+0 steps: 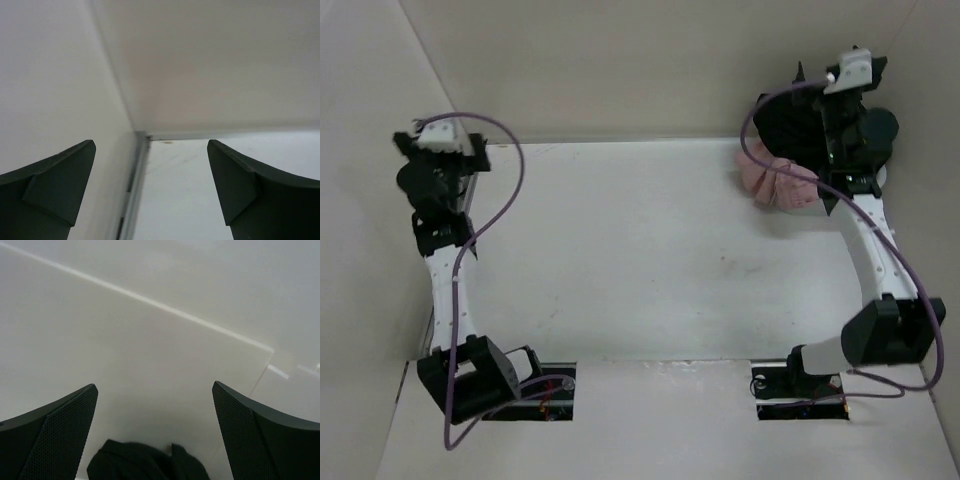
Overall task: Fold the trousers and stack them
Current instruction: Grab the trousers from the pile
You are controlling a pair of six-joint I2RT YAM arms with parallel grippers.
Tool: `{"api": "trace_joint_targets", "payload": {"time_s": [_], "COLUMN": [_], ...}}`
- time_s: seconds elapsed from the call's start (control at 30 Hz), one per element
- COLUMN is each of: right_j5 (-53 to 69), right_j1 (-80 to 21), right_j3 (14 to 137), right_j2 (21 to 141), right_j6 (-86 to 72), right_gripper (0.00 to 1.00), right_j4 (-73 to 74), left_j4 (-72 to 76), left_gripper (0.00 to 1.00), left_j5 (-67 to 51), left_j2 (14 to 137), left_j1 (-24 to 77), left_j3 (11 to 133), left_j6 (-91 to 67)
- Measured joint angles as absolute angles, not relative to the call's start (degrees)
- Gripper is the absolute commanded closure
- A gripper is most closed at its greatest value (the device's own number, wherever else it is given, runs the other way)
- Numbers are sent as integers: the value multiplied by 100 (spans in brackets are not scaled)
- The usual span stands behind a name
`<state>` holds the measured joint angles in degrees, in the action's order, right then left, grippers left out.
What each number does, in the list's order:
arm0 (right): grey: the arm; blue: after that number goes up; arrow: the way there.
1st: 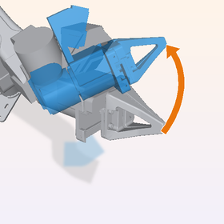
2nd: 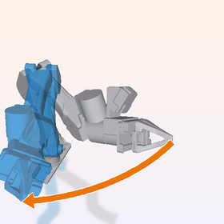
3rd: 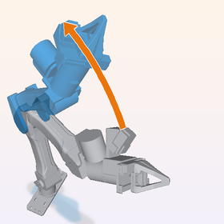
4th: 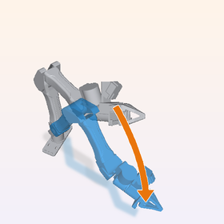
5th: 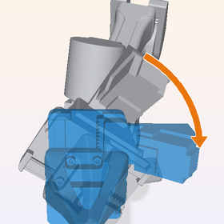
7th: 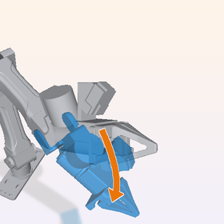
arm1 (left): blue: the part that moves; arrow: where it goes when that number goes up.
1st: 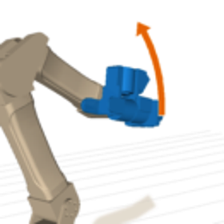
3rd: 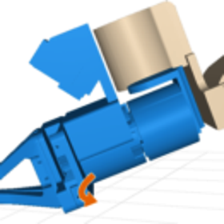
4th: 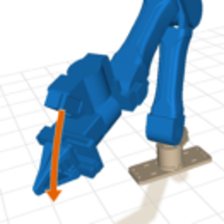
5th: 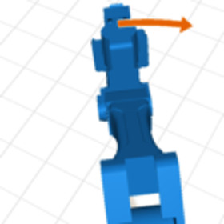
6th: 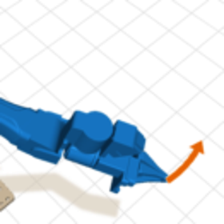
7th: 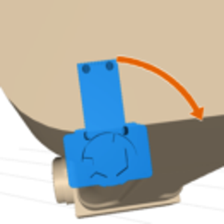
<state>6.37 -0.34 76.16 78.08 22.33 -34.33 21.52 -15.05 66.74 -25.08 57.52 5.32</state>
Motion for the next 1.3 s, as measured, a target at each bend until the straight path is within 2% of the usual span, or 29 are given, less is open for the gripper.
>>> {"api": "trace_joint_targets", "payload": {"time_s": [0.13,0.27,0.37,0.6,0.8,0.83,0.97,1.07,1.13,1.3], "right_j5": [266,-97,-613,-1225,-1251,-1249,-1017,-685,-491,-454], "right_j1": [-47,-54,-38,480,1105,1157,1201,1194,1199,1170], "right_j3": [8910,8995,9356,11472,11764,11764,11745,11695,11574,11225], "right_j2": [9004,9692,10324,11963,12274,12298,12346,12342,12267,11725], "right_j6": [2244,2217,2047,821,-106,-204,-521,-768,-950,-1153], "right_gripper": [0,0,0,0,1,9,60,90,100,100], "right_j4": [-2036,-1391,-974,548,1232,1304,1605,1691,1754,1997], "left_j4": [493,-593,-1142,-1831,-2014,-2032,-2058,-2104,-2110,-2117], "left_gripper": [0,0,0,0,0,0,0,0,2,17], "left_j5": [-1439,-1118,-930,-650,-589,-578,-554,-545,-537,-526], "left_j2": [7070,7736,8086,8344,8344,8344,8326,8267,8173,7730], "left_j1": [-744,231,331,331,351,351,353,357,357,353], "left_j3": [6785,7358,7443,7443,7446,7443,7430,7417,7384,7240], "left_j6": [1431,1988,2171,2303,2329,2340,2370,2386,2388,2383]}}
